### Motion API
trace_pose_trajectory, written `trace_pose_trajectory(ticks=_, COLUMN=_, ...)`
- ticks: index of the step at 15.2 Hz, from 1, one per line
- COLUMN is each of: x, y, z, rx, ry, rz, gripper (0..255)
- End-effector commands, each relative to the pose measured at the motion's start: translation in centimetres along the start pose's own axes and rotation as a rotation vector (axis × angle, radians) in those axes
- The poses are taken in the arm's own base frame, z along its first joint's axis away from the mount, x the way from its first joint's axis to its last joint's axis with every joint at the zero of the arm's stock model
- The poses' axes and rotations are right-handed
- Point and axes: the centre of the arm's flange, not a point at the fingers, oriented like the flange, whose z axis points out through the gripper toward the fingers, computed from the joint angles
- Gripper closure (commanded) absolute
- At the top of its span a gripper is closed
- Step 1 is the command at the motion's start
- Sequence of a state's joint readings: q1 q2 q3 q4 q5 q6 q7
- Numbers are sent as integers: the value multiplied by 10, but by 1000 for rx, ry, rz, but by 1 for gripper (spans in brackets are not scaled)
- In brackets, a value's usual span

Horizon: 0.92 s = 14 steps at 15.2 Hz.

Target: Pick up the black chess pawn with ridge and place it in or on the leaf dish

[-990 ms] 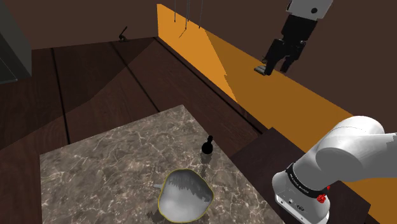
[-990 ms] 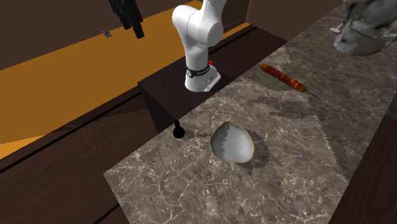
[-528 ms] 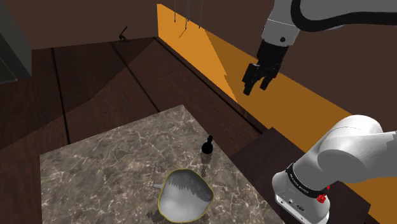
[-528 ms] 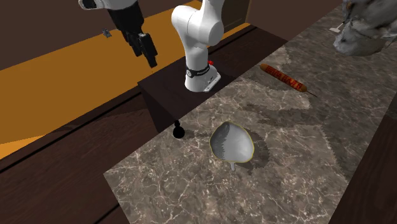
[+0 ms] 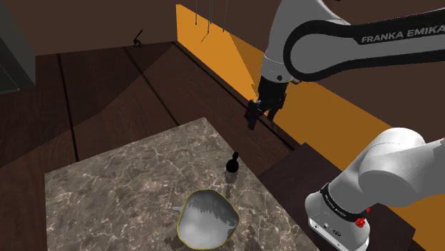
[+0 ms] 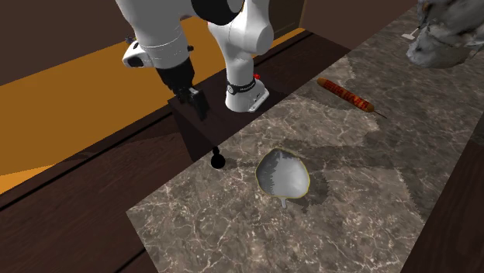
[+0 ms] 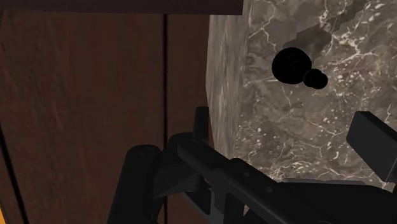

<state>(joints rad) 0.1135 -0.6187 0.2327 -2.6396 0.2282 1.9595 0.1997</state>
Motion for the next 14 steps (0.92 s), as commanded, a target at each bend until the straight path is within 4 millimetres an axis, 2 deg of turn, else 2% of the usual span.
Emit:
trace_pose_trajectory(ticks=1, x=3, y=-20, z=22, rx=-8, ry=-1, rz=-10, gripper=0)
trace_pose_trajectory(ticks=8, x=19, y=-78, z=96, rx=-38, ry=-12, rz=-48, gripper=0)
trace_pose_trajectory(ticks=14, x=20, y=-79, z=125, rx=-39, ry=-13, rz=-49, gripper=0)
